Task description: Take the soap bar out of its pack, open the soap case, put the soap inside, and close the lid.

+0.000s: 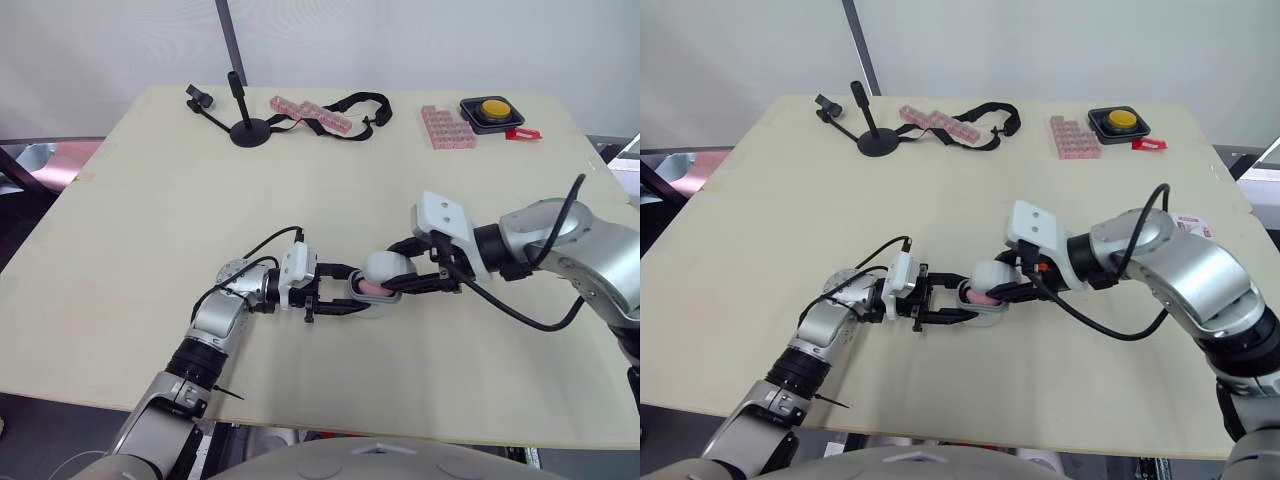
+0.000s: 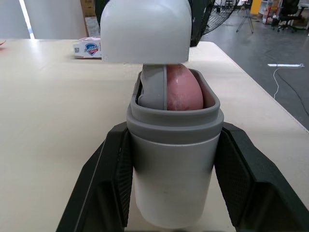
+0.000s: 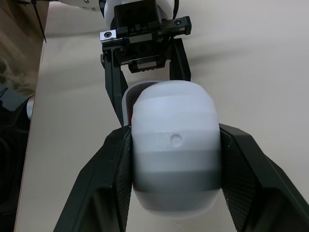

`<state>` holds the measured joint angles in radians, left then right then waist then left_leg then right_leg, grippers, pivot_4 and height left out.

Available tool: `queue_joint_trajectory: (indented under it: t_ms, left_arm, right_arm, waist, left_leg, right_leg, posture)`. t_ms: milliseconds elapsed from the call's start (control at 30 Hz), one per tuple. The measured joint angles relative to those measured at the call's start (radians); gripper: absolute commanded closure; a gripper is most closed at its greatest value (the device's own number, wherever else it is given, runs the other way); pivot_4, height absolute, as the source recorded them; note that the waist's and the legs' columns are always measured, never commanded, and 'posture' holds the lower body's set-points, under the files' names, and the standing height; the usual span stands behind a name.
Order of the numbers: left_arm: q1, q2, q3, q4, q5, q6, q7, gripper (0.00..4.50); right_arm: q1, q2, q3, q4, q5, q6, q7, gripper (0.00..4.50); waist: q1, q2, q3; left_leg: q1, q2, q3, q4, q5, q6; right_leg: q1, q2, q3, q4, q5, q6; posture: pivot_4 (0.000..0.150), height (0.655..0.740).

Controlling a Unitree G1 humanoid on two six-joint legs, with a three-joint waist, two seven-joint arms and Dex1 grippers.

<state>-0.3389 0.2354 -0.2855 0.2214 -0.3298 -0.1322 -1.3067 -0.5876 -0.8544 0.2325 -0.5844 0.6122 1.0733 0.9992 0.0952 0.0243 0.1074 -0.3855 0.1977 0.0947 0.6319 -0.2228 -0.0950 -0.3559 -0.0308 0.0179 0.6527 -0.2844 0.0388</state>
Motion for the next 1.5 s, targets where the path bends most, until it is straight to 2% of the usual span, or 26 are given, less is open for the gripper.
queue_joint_trajectory:
  t_ms: [300,1500]
  left_arm:
    - [-0.001,-0.002,-0.001,0.0,0.001,0.001,0.006,2.63]
    - [-0.007,-0.01,-0.003,0.007,0.008,0.011,0.012,2.63]
  right_arm:
    - [-0.038,0.049,0.036,-0.031,0.023,0.08,-0.056,2.53]
    - [-0.074,0.025,0.102,-0.054,0.025,0.106,-0.082,2.53]
  waist:
    - [0.003,0.0,0.0]
    - [0.011,0.0,0.0]
  left_leg:
    - [0.0,0.0,0.0,0.0,0.0,-0.001]
    - [0.004,0.0,0.001,0.0,0.0,-0.002]
  right_leg:
    - [0.0,0.0,0.0,0.001,0.0,0.0]
    - [0.002,0.0,0.001,0.001,0.0,0.0]
  posture:
    - [0.15,0.7395]
    - [0.15,0.7395]
